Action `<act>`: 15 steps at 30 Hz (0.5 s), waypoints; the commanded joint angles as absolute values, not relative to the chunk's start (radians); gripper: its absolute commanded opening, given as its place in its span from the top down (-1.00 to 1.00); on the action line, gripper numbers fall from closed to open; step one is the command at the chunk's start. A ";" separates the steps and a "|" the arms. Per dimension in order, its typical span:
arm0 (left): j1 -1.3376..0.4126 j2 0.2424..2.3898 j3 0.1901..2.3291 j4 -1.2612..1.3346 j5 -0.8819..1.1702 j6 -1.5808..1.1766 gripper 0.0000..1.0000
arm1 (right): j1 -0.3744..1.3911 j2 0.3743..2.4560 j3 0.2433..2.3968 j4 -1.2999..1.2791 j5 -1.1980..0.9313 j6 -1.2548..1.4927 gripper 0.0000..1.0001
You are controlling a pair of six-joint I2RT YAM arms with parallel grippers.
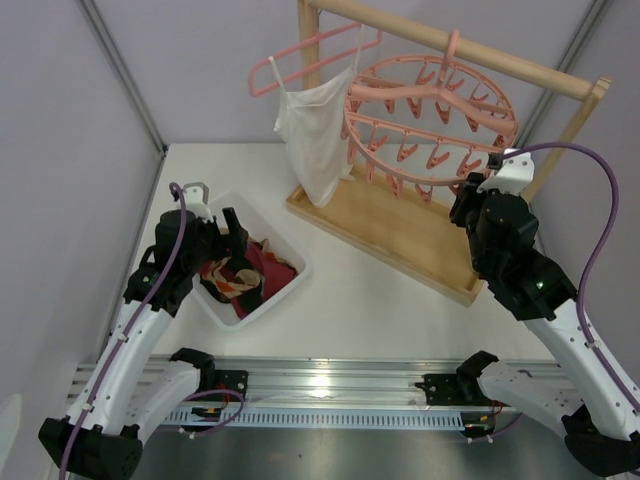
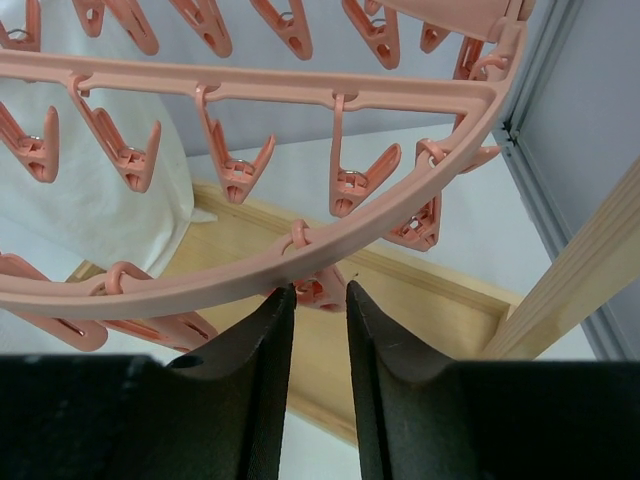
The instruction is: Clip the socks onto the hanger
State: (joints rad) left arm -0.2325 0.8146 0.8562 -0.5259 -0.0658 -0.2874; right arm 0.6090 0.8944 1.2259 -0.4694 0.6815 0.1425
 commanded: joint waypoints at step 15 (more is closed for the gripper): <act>-0.227 0.808 0.862 -0.508 -0.058 -0.284 -0.99 | 0.606 0.815 1.238 -0.537 0.591 0.132 -0.17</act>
State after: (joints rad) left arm -0.2325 0.8150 0.8562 -0.5262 -0.0662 -0.2874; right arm 0.6067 0.8413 1.2259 -0.5232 0.6136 0.1383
